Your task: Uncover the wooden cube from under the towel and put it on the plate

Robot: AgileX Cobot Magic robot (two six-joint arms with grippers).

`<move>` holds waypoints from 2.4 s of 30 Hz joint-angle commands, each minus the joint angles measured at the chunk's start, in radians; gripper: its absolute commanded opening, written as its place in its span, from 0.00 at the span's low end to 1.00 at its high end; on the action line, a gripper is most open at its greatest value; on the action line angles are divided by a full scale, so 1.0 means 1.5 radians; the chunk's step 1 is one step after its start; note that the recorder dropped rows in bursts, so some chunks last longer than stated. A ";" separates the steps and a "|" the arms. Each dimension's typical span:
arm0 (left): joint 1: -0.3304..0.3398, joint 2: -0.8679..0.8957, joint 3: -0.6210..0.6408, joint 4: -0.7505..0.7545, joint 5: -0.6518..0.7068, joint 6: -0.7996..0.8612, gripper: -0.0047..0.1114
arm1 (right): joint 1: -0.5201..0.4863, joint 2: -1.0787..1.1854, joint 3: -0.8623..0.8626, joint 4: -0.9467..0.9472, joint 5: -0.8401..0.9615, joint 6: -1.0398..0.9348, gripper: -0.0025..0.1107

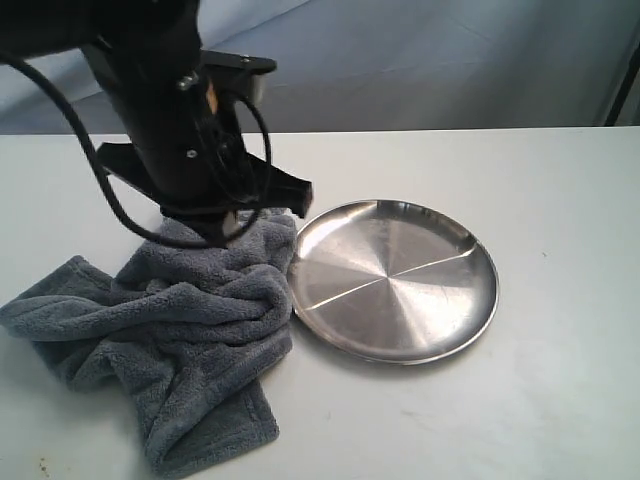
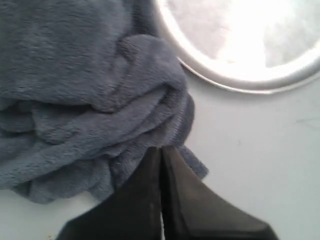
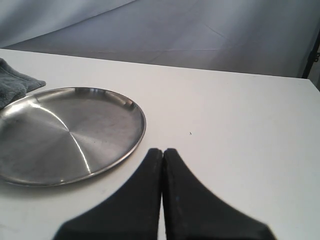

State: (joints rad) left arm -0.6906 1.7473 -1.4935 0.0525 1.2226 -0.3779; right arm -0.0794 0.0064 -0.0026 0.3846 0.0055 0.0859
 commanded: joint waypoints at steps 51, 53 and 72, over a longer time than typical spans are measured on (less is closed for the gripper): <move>-0.028 -0.296 0.547 -0.020 -0.246 0.213 0.04 | 0.000 -0.004 0.002 0.003 0.008 0.003 0.05; -0.085 -0.295 0.546 0.056 -0.247 0.125 0.04 | 0.000 -0.004 0.002 0.003 0.008 0.003 0.05; -0.199 -0.025 0.333 0.214 -0.333 -0.039 0.04 | 0.000 -0.004 0.002 0.003 0.008 0.003 0.05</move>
State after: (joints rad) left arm -0.9820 1.6462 -0.9462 0.3591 0.6912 -0.4321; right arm -0.0794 0.0064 -0.0026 0.3846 0.0055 0.0859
